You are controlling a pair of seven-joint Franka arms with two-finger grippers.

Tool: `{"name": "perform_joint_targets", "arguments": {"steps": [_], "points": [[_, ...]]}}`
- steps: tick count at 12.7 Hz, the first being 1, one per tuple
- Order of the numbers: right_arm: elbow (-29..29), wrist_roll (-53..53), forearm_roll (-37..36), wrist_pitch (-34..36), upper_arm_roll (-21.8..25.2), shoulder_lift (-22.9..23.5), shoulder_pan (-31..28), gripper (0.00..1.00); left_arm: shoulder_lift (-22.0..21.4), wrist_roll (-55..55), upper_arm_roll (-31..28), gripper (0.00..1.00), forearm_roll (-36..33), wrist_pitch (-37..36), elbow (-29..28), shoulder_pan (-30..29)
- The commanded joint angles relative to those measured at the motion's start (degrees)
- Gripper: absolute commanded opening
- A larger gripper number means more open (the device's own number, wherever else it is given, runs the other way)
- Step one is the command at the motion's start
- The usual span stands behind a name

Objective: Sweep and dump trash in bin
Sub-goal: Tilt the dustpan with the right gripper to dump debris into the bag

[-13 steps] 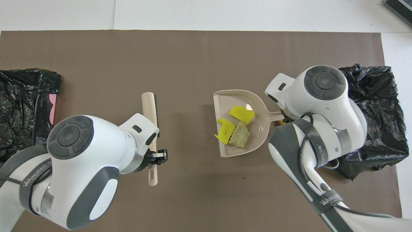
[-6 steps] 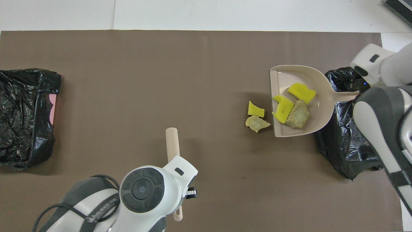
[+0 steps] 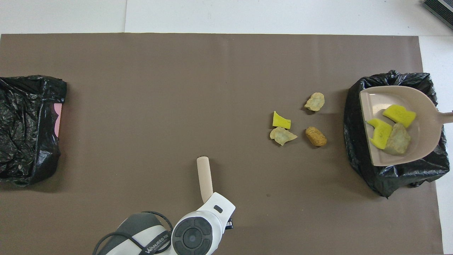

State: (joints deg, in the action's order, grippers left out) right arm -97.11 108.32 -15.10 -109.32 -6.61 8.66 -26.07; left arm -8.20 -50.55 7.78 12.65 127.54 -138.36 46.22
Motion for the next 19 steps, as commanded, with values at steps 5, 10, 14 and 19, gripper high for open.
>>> {"name": "perform_joint_targets", "arguments": {"steps": [5, 10, 14, 19], "points": [[-0.9, 4.4, -19.6, -7.9, -0.9, -1.4, -2.0, 0.00, 1.1, -1.1, -0.9, 0.00, 4.3, 7.5, -2.5, 4.7], [-9.5, 3.9, -32.3, -16.3, -1.5, -5.5, 2.2, 0.00, 1.9, -0.8, -1.0, 0.00, 4.7, 8.5, -3.3, 5.9], [-9.6, 5.5, -36.0, -16.8, -1.5, -6.8, 2.2, 0.00, 3.5, 1.9, -1.2, 1.00, 4.5, 8.4, -2.3, 5.3], [-9.2, 9.5, -36.4, -18.9, -1.3, -8.4, -0.2, 0.00, 2.8, 5.7, -1.8, 1.00, 2.0, -3.1, 4.8, -4.3]]}}
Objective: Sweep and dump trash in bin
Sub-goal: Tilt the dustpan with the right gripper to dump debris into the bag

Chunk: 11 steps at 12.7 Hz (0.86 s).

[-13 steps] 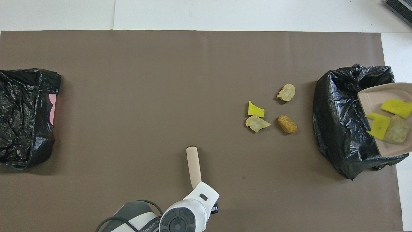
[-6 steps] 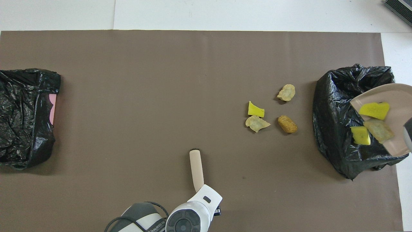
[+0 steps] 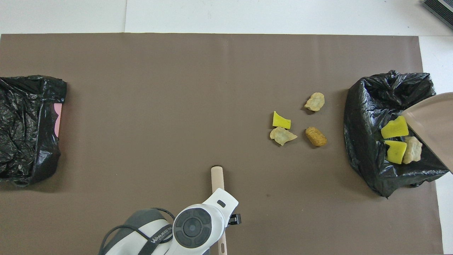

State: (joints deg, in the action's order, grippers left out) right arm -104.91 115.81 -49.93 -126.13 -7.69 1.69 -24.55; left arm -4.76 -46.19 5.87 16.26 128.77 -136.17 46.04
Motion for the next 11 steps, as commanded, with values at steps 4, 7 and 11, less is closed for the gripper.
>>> {"name": "perform_joint_targets", "arguments": {"steps": [4, 7, 11], "points": [[0.0, 2.0, -0.6, -1.5, -0.4, -1.4, -1.1, 0.00, -0.7, 5.6, 0.0, 1.00, -7.7, -7.1, 7.8, -17.3], [0.9, 1.7, 4.5, -0.8, -2.3, -1.3, -1.0, 0.00, -2.7, 17.6, 0.0, 1.00, -8.7, -11.6, 8.2, -25.9], [0.7, 1.5, 14.4, 2.6, -3.3, -1.3, 1.4, 0.00, -3.4, 33.5, 0.0, 1.00, -13.5, -13.8, 9.6, -36.3]]}}
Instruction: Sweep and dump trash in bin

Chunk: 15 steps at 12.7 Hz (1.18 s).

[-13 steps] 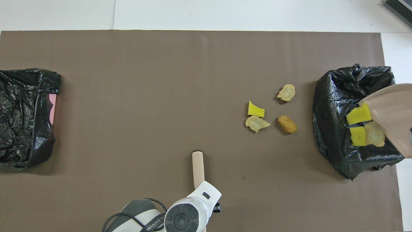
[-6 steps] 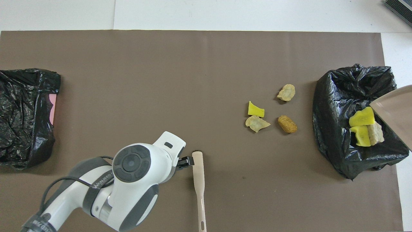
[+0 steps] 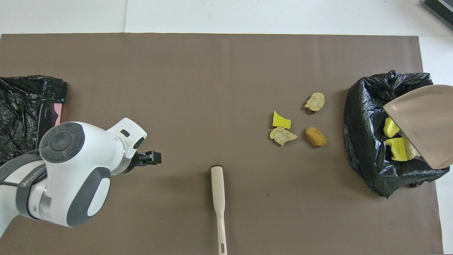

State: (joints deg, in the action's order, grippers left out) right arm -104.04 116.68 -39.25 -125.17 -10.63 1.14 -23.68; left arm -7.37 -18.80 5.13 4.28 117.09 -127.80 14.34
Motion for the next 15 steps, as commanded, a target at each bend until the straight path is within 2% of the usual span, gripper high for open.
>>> {"name": "perform_joint_targets", "arguments": {"steps": [1, 5, 7, 9, 11, 13, 15], "points": [[-0.4, 0.6, 7.0, 2.4, -0.4, -0.9, 1.5, 0.00, -0.8, 9.3, 0.8, 1.00, -1.6, -3.7, 3.2, -6.8], [-1.2, -0.7, 17.6, 4.5, -0.4, -1.4, 5.5, 0.00, 0.4, 18.6, 0.9, 1.00, -4.4, -11.3, 12.5, -12.5], [-1.9, -7.4, 20.0, 5.5, -0.5, -1.8, 9.0, 0.00, 2.9, 18.7, 0.8, 1.00, -5.4, -15.9, 20.2, -13.5], [-2.0, -17.3, 20.9, 8.3, -0.5, -1.5, 12.3, 0.00, 6.0, 18.7, 0.8, 1.00, -5.4, -22.1, 27.9, -13.8], [-2.4, -27.8, 23.2, 9.7, -0.5, -1.1, 17.2, 0.00, 8.1, 18.6, 0.8, 1.00, -5.5, -22.7, 32.2, -13.9], [-2.7, -42.3, 24.0, 9.9, -0.5, -0.2, 19.8, 0.00, 8.4, 18.5, 0.8, 1.00, -5.4, -22.3, 33.1, -13.7], [-2.7, -56.5, 26.3, 9.8, -0.5, 1.2, 23.9, 0.00, 5.8, 18.4, 0.3, 1.00, -5.2, -22.9, 33.4, -13.8]]}}
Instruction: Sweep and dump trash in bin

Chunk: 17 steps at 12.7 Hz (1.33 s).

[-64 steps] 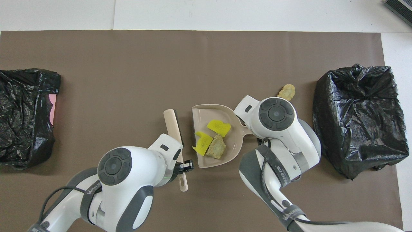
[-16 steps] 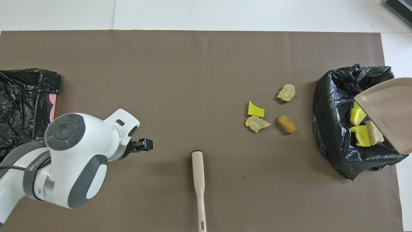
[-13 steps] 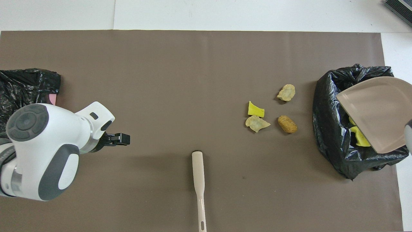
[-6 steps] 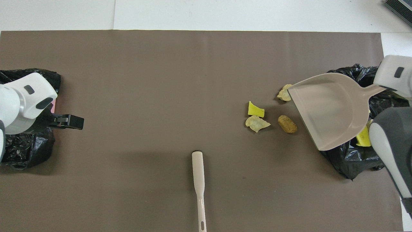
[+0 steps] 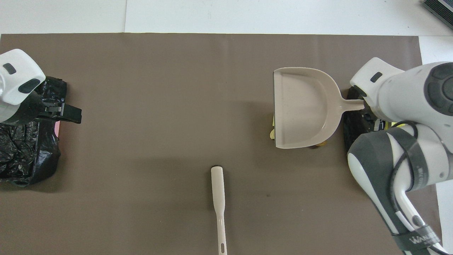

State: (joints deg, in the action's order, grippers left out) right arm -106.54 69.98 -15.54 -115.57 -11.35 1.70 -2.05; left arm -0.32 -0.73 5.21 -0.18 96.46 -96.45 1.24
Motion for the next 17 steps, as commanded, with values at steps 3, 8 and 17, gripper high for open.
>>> {"name": "perform_joint_targets", "arguments": {"steps": [3, 8, 17], "points": [[-0.2, -26.4, 2.7, -0.6, 0.2, 3.7, 6.3, 0.00, -3.5, 0.5, -0.7, 1.00, -0.7, -4.8, 2.4, -0.6], [0.4, -54.4, 9.3, -1.1, 0.2, 7.9, 12.1, 0.00, -5.1, 0.0, -1.1, 1.00, -0.3, -8.2, 4.6, -0.6], [11.2, -96.0, 14.3, -1.5, 0.2, 19.6, 25.1, 0.00, -6.9, 0.0, -1.3, 1.00, -0.1, -8.9, 3.3, -0.6]]}}
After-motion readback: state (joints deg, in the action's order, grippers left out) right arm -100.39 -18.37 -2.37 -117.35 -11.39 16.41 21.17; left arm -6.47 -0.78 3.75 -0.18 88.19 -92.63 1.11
